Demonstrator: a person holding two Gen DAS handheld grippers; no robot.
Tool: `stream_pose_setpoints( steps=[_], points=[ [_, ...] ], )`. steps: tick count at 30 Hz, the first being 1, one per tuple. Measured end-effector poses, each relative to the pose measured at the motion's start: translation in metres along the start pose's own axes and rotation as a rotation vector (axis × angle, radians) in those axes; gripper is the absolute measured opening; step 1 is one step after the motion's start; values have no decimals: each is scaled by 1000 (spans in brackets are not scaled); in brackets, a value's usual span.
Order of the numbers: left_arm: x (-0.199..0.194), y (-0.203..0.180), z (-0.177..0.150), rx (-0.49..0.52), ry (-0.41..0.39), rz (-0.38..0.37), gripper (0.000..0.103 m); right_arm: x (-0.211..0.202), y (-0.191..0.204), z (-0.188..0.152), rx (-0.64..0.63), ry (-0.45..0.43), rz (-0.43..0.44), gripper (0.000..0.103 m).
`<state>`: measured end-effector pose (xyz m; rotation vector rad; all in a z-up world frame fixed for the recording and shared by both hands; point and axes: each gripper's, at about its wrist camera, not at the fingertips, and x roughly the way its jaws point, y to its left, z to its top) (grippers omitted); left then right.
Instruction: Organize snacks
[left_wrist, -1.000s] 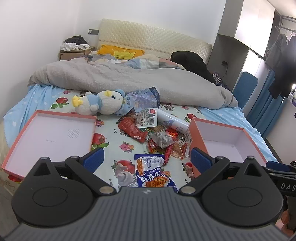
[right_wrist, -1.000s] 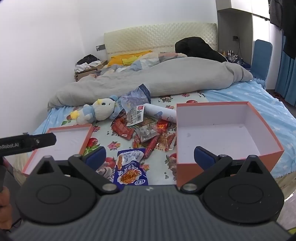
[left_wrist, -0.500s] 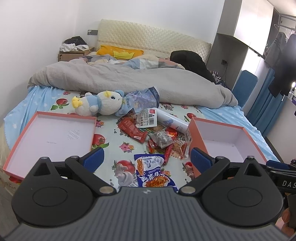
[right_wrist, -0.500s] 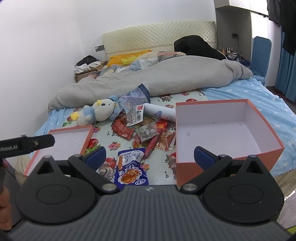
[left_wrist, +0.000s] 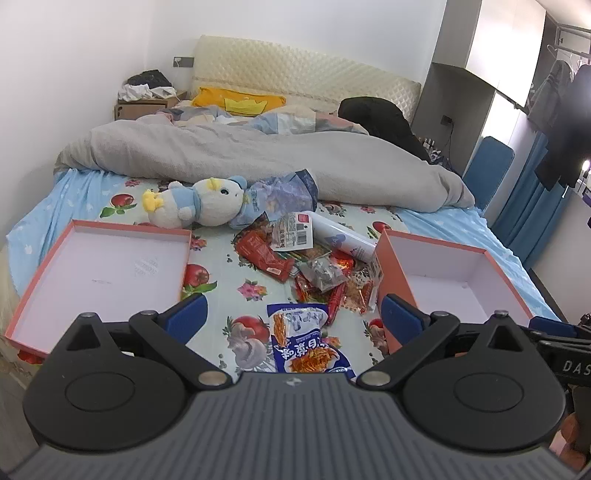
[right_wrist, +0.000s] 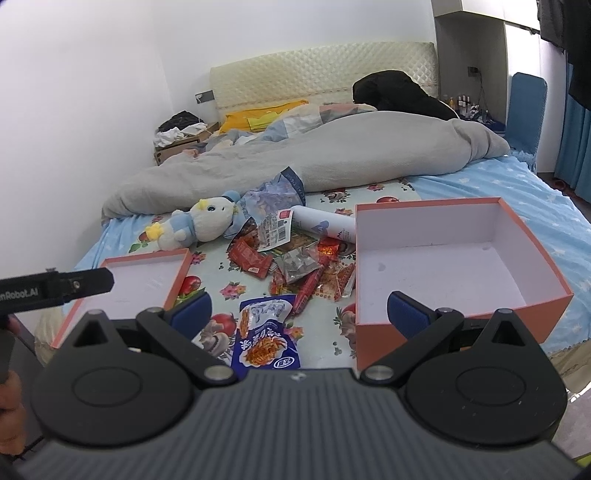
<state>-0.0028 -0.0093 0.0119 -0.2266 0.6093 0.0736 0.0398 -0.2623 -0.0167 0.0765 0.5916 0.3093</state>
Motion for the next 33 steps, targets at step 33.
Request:
stream_pose_setpoints(
  steps=[33],
  points=[
    [12,0,-3,2,36,-3,102,3,-3,-2,7,18,3,103]
  ],
)
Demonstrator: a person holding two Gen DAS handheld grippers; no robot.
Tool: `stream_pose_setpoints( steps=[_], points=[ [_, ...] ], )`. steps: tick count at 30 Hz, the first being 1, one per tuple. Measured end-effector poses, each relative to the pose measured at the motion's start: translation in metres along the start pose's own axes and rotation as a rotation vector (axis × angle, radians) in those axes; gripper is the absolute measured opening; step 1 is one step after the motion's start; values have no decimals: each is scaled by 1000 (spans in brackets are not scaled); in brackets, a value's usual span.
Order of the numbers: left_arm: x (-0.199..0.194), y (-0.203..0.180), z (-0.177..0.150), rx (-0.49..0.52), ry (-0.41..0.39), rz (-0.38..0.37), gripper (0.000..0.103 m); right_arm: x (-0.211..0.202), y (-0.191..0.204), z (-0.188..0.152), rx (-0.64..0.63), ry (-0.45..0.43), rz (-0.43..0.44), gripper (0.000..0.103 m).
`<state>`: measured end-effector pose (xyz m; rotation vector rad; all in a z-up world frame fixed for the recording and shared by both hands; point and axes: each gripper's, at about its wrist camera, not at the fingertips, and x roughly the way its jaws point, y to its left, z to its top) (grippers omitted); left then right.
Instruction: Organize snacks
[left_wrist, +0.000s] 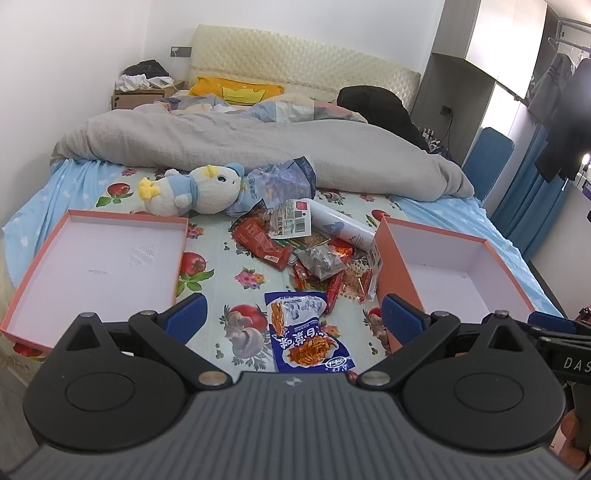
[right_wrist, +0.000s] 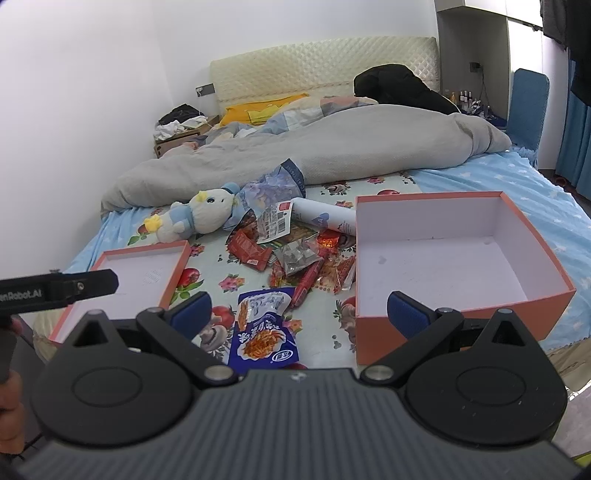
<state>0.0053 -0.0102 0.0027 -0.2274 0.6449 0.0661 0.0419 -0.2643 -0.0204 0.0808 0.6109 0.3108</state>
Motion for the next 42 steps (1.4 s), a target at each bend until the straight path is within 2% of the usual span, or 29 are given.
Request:
stream_pose_setpoints(
  steps=[9,11,17,21,23,29,42],
  points=[
    [5,1,-3,-3,16,-6,102,4,-4,-2,20,14,4,103],
    [7,2,-5,-6,22,-5,102,3,-5,-3,23,5,33,103],
    [25,7,-10,-25,41,19,102,11,-18,-9,53,8,38,103],
    [46,8,-15,-30,93,-1,102,17,-24,-11,96,4,2,102],
    [58,7,-19,-25,121,-17,102,25,-29,-11,122,28,25,97],
    [91,5,-31,-28,172,-48,102,41,-34,-10,127,47,50,96],
    [176,23,-44,-101,273,-118,102,96,-26,1,39,66,81,96]
  ],
)
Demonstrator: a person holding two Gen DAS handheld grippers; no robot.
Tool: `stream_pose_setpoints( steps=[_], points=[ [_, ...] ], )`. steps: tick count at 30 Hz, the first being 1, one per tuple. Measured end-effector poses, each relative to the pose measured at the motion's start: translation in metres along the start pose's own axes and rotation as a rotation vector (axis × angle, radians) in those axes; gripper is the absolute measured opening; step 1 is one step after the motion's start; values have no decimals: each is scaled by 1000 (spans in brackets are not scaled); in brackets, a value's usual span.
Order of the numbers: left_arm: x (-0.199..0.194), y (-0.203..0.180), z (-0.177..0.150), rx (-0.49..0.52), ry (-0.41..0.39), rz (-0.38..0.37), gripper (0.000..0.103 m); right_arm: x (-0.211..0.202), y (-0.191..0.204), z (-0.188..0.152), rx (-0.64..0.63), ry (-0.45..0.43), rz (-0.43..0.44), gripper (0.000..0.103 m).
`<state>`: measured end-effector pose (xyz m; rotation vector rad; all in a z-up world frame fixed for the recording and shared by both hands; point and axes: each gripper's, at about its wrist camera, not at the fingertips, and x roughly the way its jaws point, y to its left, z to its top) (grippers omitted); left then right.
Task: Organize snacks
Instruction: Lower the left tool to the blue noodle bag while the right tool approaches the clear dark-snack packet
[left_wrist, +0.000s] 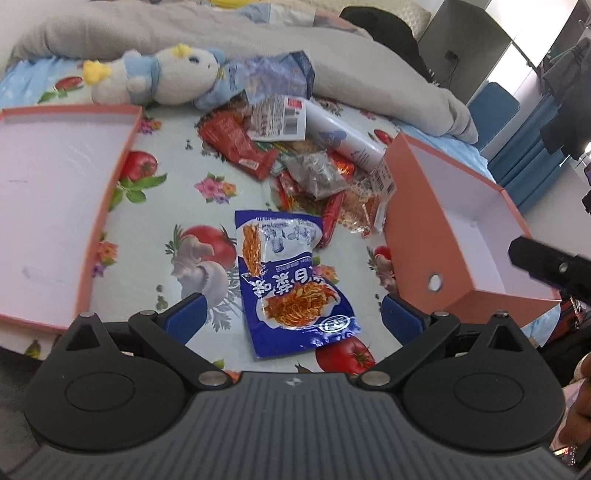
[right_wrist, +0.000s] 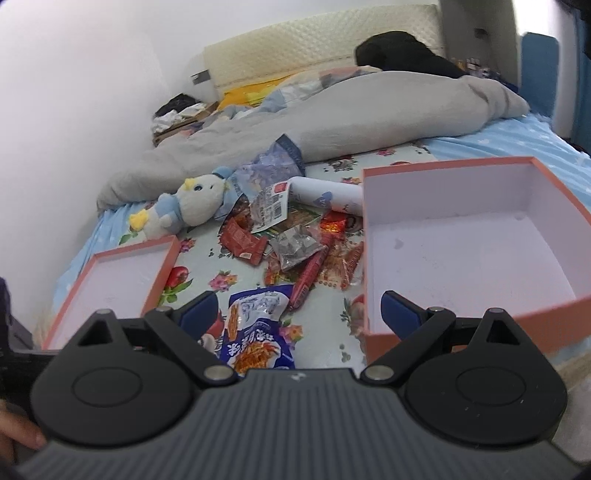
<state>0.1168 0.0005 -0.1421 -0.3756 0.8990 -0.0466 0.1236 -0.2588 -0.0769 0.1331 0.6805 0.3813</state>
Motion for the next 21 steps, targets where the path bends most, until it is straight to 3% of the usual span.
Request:
stream_pose_setpoints(
  steps=[7,16,21],
  points=[
    [48,9,-1,-4,75,-42,102,43,2,9,-49,52,-7,96],
    [86,13,9,-2,91,-73,102,80,13,31,-101,29,25,97],
    [105,14,19,6,102,-72,101,115,17,44,-106,85,48,97]
  ],
)
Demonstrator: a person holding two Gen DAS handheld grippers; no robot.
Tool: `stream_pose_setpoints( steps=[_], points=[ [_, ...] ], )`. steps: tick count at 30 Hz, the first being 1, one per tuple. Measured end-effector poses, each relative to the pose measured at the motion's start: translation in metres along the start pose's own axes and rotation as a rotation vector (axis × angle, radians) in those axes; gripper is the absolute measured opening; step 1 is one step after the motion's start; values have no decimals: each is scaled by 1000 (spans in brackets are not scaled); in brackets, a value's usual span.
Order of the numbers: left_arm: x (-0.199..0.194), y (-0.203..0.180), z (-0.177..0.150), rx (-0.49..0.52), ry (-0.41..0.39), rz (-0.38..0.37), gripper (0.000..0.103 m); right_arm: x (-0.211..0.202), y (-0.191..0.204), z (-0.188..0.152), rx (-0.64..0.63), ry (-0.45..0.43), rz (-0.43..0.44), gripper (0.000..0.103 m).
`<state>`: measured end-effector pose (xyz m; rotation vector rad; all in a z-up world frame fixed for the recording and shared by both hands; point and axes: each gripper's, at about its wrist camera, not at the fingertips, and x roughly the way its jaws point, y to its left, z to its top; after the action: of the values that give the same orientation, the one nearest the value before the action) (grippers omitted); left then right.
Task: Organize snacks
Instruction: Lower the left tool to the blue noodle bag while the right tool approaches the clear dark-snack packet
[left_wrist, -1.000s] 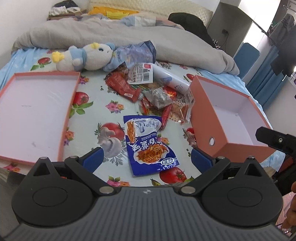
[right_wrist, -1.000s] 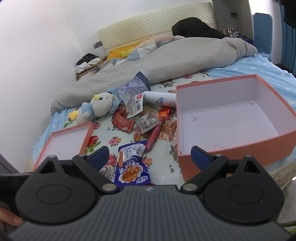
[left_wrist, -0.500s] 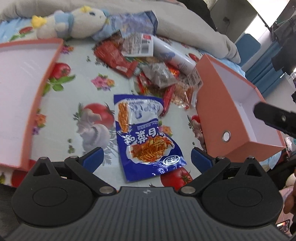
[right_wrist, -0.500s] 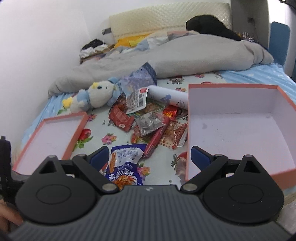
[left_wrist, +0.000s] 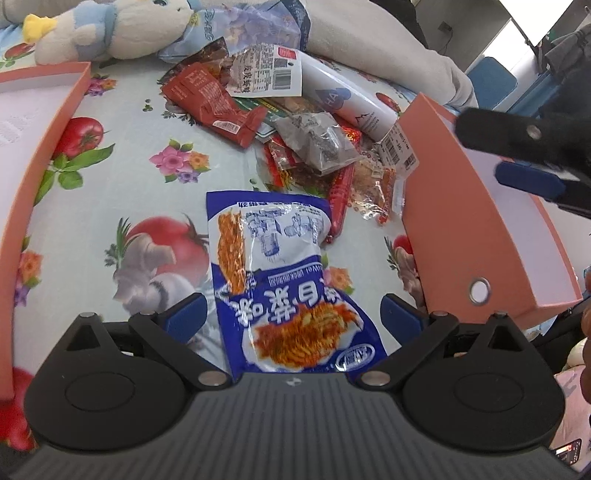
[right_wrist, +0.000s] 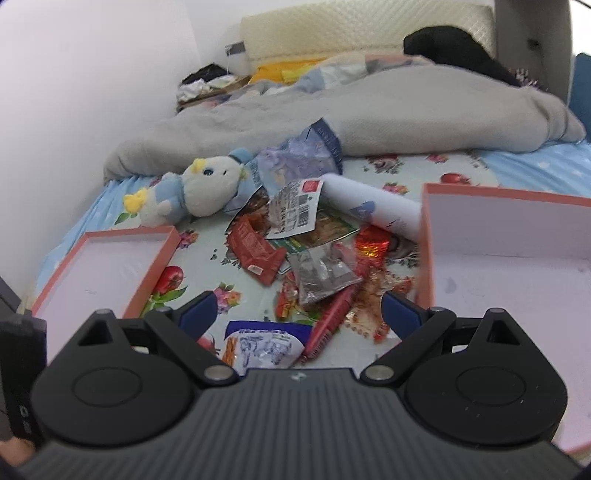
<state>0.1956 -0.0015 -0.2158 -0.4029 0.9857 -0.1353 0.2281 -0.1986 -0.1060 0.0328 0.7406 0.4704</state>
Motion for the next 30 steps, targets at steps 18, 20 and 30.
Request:
stream_pose_setpoints(
  steps=[18,20,30],
  points=[
    [39,14,18,-28,37,20,100,125,-13,38,-88,123,-12,85],
    [41,11,20,-29,48,39,100,138,-10,37,-115,146,-19,85],
    [36,10,12,-21,6,84,88,180,-1,26,-243,201,-63,80]
  ],
)
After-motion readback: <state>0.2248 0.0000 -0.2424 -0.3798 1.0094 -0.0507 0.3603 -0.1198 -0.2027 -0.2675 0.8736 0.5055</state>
